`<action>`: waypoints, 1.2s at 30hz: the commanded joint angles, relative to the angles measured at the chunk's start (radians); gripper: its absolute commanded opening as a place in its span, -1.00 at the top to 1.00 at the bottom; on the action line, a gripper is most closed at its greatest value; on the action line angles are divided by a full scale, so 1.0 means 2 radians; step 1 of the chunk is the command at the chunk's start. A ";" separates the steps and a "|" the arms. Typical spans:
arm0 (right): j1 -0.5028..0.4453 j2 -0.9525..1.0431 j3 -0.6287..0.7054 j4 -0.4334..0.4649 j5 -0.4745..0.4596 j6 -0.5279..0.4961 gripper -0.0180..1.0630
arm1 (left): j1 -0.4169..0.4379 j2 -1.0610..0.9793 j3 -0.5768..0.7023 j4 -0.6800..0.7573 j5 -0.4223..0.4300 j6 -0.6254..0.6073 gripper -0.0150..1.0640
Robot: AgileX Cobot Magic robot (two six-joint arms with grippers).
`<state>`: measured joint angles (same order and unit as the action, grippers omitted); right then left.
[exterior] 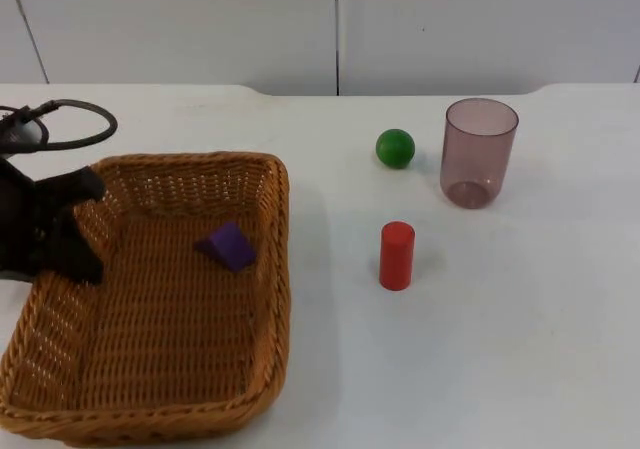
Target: Pick up the basket with the left hand and place the triangular block into the basket with the right hand.
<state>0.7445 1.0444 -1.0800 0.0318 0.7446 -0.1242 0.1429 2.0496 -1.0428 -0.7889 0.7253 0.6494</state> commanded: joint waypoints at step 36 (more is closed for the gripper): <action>-0.003 -0.087 0.068 -0.006 -0.167 -0.011 -0.48 | 0.015 -0.494 0.041 0.036 0.008 0.011 -0.97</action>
<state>0.7445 0.9051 -0.9685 0.0274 0.4507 -0.1340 0.1735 1.1000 -0.9782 -0.7233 0.7251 0.6647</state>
